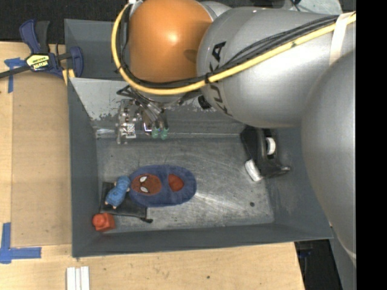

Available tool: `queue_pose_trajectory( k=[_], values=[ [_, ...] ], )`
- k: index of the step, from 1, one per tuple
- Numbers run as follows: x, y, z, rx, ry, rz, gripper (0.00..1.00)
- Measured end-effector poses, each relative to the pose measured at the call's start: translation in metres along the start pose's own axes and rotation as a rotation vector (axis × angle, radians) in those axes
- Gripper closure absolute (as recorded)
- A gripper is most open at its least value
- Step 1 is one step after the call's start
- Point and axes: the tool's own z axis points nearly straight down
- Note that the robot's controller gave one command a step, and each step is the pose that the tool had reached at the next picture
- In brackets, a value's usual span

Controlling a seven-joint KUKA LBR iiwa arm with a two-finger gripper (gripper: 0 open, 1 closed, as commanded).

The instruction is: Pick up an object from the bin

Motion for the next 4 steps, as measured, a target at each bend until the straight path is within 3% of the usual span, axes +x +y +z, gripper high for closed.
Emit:
queue_pose_trajectory(
  k=[1,2,3,4],
  values=[
    [0.001,-0.001,0.005,0.002,0.008,0.001,0.00],
    [0.002,-0.068,0.130,0.007,0.015,0.071,0.00],
    [0.035,-0.095,0.153,-0.003,-0.008,-0.463,0.00],
    [0.033,-0.119,0.164,-0.013,0.002,-0.222,0.00]
  ],
)
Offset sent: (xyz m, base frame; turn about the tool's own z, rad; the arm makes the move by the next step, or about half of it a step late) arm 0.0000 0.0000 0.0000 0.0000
